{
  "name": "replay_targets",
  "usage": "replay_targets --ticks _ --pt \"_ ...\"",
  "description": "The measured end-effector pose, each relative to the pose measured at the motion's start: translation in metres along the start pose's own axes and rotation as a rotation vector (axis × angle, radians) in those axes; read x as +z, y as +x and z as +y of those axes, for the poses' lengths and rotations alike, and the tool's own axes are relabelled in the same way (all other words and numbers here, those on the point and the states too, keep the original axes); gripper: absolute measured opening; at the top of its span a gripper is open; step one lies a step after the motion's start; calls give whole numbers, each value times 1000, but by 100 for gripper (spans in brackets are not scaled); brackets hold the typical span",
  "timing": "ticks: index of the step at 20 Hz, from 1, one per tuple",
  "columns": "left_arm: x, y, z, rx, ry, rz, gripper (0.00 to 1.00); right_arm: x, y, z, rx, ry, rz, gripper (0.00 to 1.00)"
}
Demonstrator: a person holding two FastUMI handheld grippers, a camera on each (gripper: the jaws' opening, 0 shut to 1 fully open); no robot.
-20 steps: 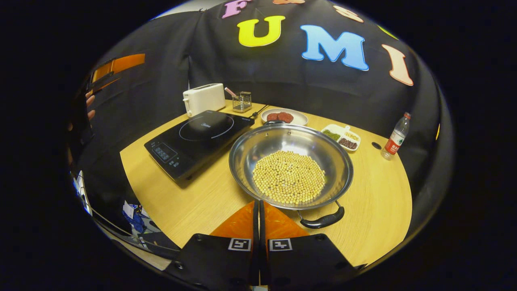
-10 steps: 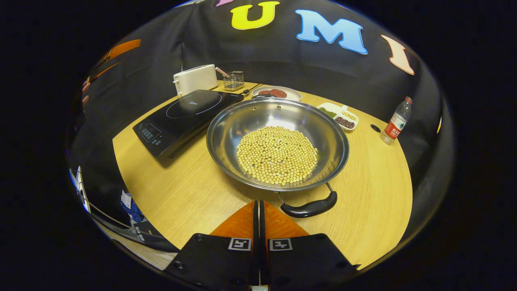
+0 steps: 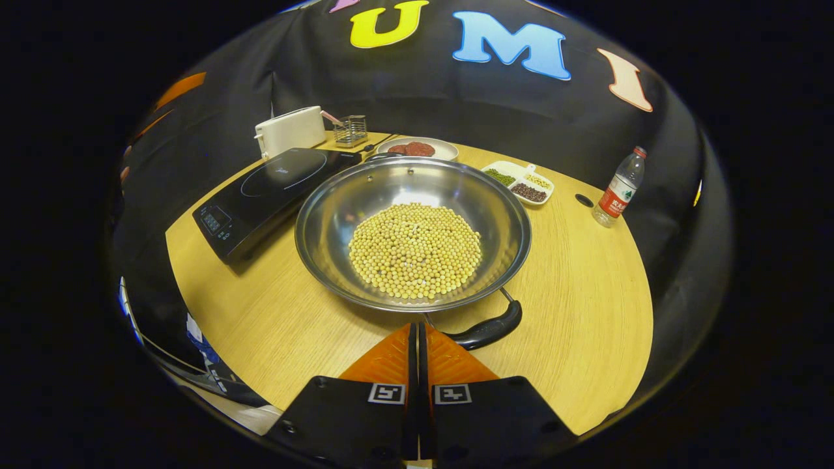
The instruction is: First push the handle of the pot to place it horizontally, then grasp the pot with both hands and set it on the induction cooktop.
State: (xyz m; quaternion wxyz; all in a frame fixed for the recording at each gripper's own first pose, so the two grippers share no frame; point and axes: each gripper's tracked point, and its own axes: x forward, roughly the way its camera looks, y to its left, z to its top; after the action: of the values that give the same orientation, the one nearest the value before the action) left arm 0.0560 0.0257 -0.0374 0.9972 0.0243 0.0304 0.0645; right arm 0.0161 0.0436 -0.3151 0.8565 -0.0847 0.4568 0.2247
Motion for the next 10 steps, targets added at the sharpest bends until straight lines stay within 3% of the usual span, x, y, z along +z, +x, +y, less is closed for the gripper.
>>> replay_targets --ticks 10 --pt "0 7 -13 10 16 8 89 8 11 -28 -24 22 8 2"
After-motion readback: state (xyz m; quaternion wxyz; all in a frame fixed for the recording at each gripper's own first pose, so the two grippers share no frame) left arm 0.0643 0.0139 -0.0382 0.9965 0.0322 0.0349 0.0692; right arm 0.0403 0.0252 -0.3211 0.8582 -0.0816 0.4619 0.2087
